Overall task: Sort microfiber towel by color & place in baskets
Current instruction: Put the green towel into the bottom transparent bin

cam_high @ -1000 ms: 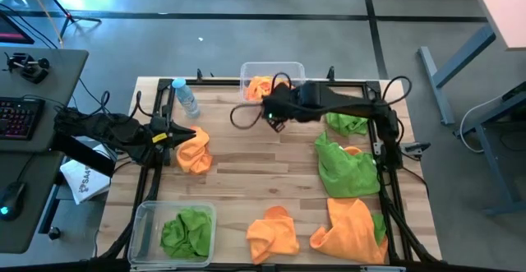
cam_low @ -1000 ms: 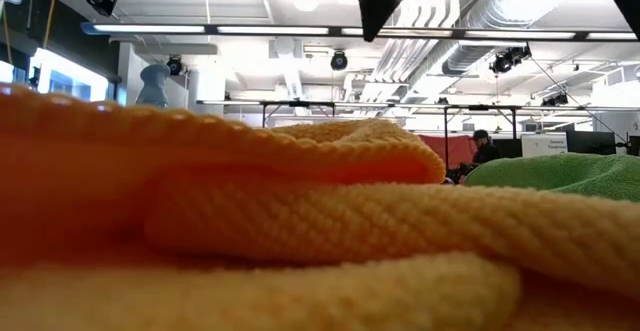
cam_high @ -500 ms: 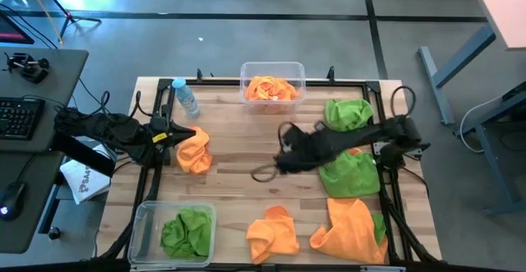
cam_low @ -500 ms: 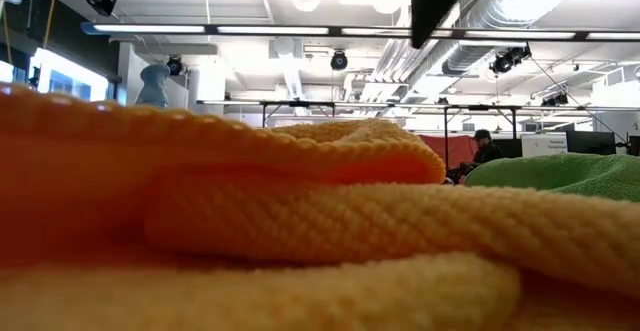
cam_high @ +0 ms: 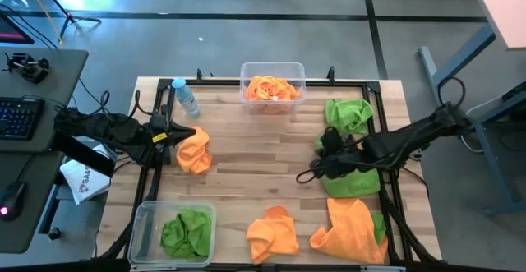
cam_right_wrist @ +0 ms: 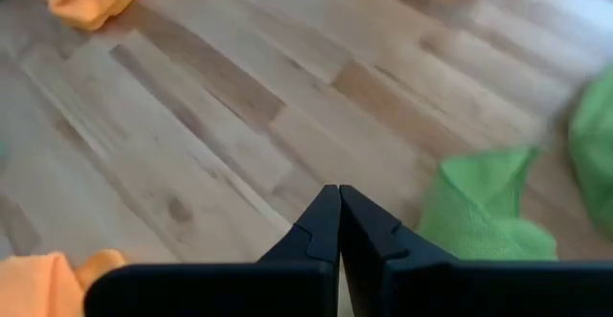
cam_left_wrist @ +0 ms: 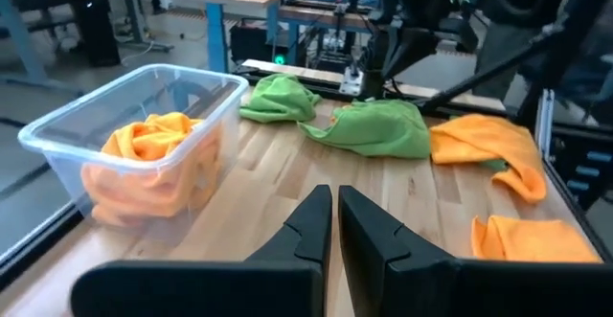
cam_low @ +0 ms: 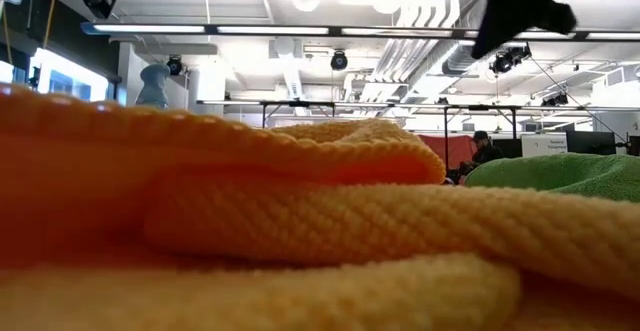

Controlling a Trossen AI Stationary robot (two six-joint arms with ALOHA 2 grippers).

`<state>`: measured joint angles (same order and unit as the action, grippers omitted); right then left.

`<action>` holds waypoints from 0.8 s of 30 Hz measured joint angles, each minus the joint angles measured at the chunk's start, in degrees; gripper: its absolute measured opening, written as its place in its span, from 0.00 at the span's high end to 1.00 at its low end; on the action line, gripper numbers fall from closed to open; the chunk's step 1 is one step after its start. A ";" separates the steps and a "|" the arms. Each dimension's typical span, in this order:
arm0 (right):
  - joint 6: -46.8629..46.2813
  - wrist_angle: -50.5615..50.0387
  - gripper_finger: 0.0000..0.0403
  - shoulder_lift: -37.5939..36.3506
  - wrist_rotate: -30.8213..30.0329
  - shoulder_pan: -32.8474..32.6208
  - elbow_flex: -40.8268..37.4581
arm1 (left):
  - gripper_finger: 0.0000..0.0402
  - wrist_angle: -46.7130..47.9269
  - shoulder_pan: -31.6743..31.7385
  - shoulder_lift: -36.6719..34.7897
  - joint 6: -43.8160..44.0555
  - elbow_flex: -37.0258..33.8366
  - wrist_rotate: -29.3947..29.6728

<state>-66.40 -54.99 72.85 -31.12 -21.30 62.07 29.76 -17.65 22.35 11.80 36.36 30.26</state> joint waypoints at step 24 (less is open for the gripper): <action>-5.75 -0.87 0.61 -3.20 18.75 2.67 -20.25 | 0.98 -0.01 0.00 0.00 4.71 0.00 0.61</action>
<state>-72.15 -55.86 69.65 -12.37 -18.63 41.82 29.75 -17.65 22.35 16.51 36.36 30.87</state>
